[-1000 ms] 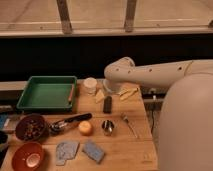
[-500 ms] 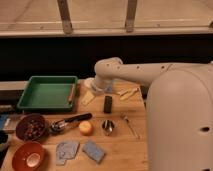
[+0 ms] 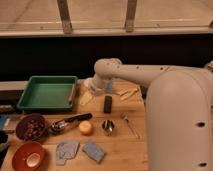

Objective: Wipe table surface with brush

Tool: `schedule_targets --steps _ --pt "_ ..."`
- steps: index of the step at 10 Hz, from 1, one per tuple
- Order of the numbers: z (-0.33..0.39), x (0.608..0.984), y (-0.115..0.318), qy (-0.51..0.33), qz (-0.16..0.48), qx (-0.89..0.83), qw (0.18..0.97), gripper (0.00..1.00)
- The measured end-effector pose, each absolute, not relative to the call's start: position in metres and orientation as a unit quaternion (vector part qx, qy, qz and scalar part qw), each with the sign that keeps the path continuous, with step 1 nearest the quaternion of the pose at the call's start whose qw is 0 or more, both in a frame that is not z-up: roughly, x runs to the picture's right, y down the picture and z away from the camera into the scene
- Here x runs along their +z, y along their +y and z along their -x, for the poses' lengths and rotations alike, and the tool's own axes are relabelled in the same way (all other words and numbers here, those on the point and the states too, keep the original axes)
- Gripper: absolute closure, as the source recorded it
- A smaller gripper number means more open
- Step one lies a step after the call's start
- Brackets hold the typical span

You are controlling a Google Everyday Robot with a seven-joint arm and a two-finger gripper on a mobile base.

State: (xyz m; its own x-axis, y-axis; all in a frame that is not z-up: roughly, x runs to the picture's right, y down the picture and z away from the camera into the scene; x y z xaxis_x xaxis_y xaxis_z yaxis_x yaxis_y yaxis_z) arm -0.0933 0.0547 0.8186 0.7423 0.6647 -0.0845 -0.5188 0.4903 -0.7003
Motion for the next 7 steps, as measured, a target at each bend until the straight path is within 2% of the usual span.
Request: schedule_targets --steps 4,7 --pt "0.132 0.817 0.069 -0.062 0.391 0.27 0.877 0.2" --pt "0.132 0.816 0.079 -0.054 0.393 0.241 0.886 0.2"
